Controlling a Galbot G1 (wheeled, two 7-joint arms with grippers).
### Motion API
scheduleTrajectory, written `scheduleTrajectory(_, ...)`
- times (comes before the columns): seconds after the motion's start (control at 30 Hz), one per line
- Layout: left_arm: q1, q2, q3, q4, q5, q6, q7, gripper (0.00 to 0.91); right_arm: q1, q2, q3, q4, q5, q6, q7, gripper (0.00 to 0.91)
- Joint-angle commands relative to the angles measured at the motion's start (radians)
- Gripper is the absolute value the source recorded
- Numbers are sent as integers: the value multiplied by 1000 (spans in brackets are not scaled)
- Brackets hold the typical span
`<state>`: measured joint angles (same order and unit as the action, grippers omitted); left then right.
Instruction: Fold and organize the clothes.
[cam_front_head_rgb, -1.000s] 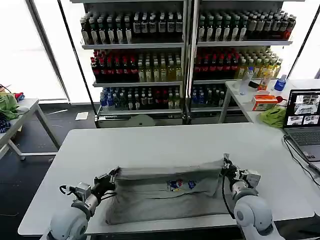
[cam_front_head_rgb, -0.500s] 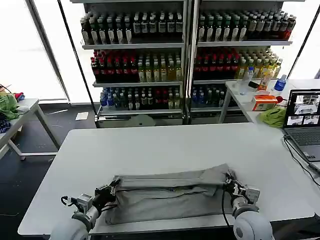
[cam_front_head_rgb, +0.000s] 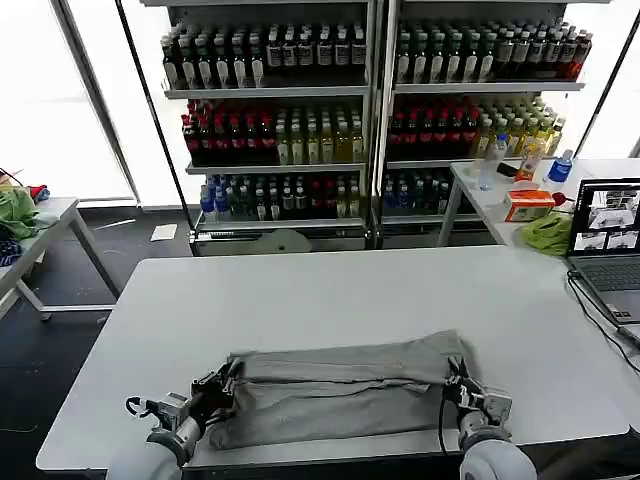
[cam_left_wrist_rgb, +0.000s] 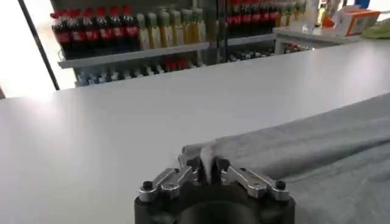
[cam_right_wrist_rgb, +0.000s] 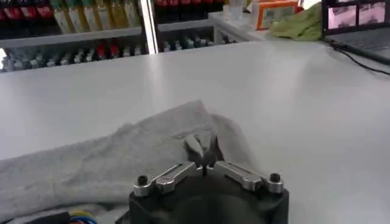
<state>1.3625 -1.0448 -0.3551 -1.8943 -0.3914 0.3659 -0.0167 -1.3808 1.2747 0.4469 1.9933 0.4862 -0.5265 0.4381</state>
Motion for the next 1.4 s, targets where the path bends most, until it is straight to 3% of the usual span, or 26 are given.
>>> scheduleTrajectory(0.03,9,-10,-15,-32,9,-1,-6,907,-13,3,4,4,-25,12,-3,907)
scheduleTrajectory(0.27,26,-17,-72,-105,0,23,-45,907,-27,-7,59,136,11,6,-11,907)
scheduleTrajectory(0.43,55,-71,-105,-133,0,44,-76,907,-21,-20,88,227,57,-8,-4,907)
scheduleTrajectory(0.83,81,-203,-117,-107,4,54,-98,907,7,-34,85,221,75,-11,-4,907)
scheduleTrajectory(1.23,84,-250,-107,-70,19,51,-96,907,9,-43,83,221,79,-11,-3,907)
scheduleTrajectory(1.27,87,-252,-107,-68,21,51,-96,846,10,-44,84,220,80,-12,-2,907)
scheduleTrajectory(1.3,88,-254,-106,-68,23,51,-95,725,10,-45,84,220,80,-12,-2,907)
scheduleTrajectory(1.4,94,-256,-100,-66,33,50,-92,524,10,-45,85,220,83,-13,-1,907)
